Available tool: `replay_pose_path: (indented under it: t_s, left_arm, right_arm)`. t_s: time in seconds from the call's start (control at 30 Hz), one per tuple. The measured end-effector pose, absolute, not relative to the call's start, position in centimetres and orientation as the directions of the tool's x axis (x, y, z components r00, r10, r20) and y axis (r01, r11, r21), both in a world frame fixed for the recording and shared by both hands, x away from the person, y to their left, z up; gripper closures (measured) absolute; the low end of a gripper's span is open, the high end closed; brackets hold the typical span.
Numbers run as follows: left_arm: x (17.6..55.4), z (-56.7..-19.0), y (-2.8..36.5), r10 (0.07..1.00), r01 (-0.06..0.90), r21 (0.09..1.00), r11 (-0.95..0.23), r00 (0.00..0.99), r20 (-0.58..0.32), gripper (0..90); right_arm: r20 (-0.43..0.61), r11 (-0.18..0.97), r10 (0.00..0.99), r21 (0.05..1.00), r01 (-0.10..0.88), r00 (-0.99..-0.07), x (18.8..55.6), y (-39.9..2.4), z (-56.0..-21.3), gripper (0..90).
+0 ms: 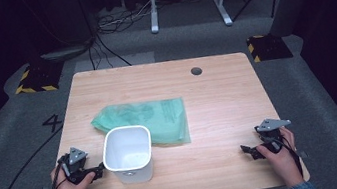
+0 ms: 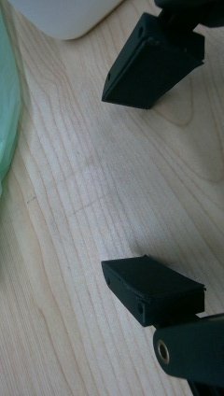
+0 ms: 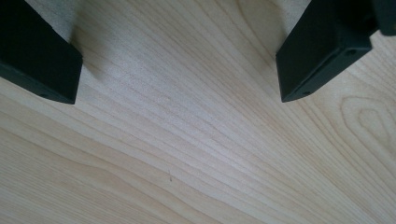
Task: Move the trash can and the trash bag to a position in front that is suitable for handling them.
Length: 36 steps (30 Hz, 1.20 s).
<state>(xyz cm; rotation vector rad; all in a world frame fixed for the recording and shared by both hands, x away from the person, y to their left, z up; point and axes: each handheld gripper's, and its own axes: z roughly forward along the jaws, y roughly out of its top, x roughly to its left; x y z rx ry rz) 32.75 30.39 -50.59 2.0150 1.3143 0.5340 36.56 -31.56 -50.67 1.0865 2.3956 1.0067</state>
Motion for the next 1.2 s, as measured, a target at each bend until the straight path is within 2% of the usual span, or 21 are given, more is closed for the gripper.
replay_pose_path:
  t_s: [0.27, 0.37, 0.67, 0.73, 0.87, 1.0, 1.07, 1.13, 1.2]
  left_arm:
    - [32.8, -50.5, 30.6, 0.913, 0.639, 0.721, -0.267, 0.407, -0.022, 18.3]
    - [32.4, -50.3, 30.8, 0.915, 0.639, 0.726, -0.255, 0.402, -0.032, 25.4]
    - [31.0, -47.6, 29.8, 0.897, 0.605, 0.750, -0.267, 0.440, -0.035, 26.9]
    - [30.9, -47.2, 29.4, 0.887, 0.624, 0.733, -0.272, 0.457, -0.060, 25.7]
    - [30.7, -46.6, 28.3, 0.870, 0.631, 0.711, -0.311, 0.491, -0.056, 25.9]
    - [31.0, -46.5, 27.3, 0.845, 0.580, 0.743, -0.334, 0.534, -0.038, 26.2]
    - [31.0, -46.5, 26.7, 0.831, 0.549, 0.753, -0.363, 0.556, -0.005, 30.5]
    - [31.1, -46.4, 26.1, 0.823, 0.531, 0.762, -0.371, 0.569, 0.004, 30.6]
    - [31.1, -46.3, 25.5, 0.808, 0.530, 0.759, -0.378, 0.589, -0.009, 30.8]
  right_arm:
    - [-0.003, 0.461, 0.754, 0.715, 0.525, -0.657, 36.5, -31.6, -50.7, 0.6]
    - [-0.004, 0.461, 0.754, 0.716, 0.525, -0.657, 36.5, -31.6, -50.7, 0.6]
    - [-0.004, 0.460, 0.756, 0.716, 0.526, -0.655, 36.5, -31.5, -50.7, 0.6]
    - [-0.003, 0.459, 0.756, 0.715, 0.527, -0.654, 36.5, -31.5, -50.7, 0.6]
    - [-0.007, 0.455, 0.763, 0.716, 0.530, -0.646, 36.5, -31.4, -50.7, 0.6]
    - [-0.007, 0.452, 0.767, 0.716, 0.532, -0.642, 36.4, -31.3, -50.7, 0.6]
    - [-0.007, 0.452, 0.767, 0.716, 0.532, -0.642, 36.4, -31.3, -50.7, 0.6]
    - [-0.007, 0.452, 0.767, 0.716, 0.532, -0.642, 36.4, -31.3, -50.7, 0.6]
    - [-0.007, 0.451, 0.768, 0.716, 0.533, -0.641, 36.4, -31.3, -50.7, 0.6]
